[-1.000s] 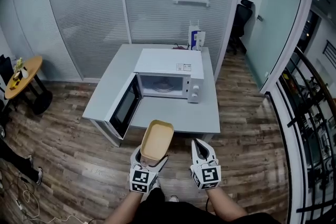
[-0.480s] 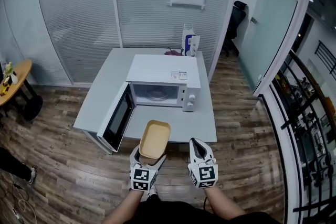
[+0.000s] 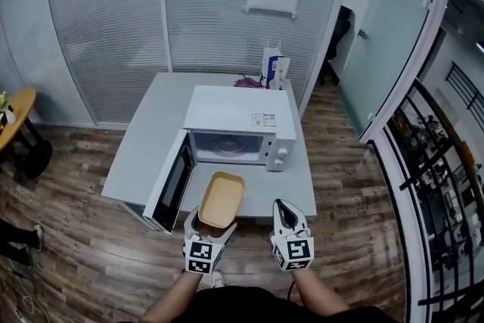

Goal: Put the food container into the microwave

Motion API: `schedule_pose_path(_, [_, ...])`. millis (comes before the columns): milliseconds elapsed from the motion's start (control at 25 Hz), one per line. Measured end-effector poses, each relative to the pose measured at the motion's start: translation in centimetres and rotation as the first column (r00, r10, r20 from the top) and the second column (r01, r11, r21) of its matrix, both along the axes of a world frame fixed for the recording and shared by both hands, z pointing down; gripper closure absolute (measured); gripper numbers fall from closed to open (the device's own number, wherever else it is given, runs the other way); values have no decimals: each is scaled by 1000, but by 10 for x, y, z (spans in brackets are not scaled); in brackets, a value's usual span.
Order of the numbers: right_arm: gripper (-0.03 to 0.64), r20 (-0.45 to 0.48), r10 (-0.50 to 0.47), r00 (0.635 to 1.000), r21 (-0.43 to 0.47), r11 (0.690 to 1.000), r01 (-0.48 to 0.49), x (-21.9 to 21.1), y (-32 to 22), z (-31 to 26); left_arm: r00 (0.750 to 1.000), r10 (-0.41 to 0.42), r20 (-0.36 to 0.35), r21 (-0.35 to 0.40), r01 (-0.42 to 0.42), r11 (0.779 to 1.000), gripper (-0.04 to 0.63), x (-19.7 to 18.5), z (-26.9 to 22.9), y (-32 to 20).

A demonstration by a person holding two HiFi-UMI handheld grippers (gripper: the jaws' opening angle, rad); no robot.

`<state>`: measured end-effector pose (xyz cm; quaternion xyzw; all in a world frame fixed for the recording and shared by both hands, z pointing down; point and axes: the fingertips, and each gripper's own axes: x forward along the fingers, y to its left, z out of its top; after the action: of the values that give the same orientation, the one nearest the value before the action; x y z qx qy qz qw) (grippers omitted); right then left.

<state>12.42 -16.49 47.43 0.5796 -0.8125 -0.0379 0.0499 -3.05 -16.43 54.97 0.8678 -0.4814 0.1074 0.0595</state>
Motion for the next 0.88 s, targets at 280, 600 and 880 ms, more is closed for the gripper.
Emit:
schedule_pose_path(280, [611,-13,40,999,-9,999,-40,-13,-18,5,999,45,-7,-4,-46,999,112,-12,5,-29])
schedule_pose_path(600, [611,3,69,998,-24,997,-69,-13,-31,6,998,56,-22,-22,-57,998,112,-15,10,-52])
schedule_pose_path(880, [611,-3,64,998,-39,997,-64,-21,-73,18,1000,27,-12,-43,-28,999,112,-19,21,-85])
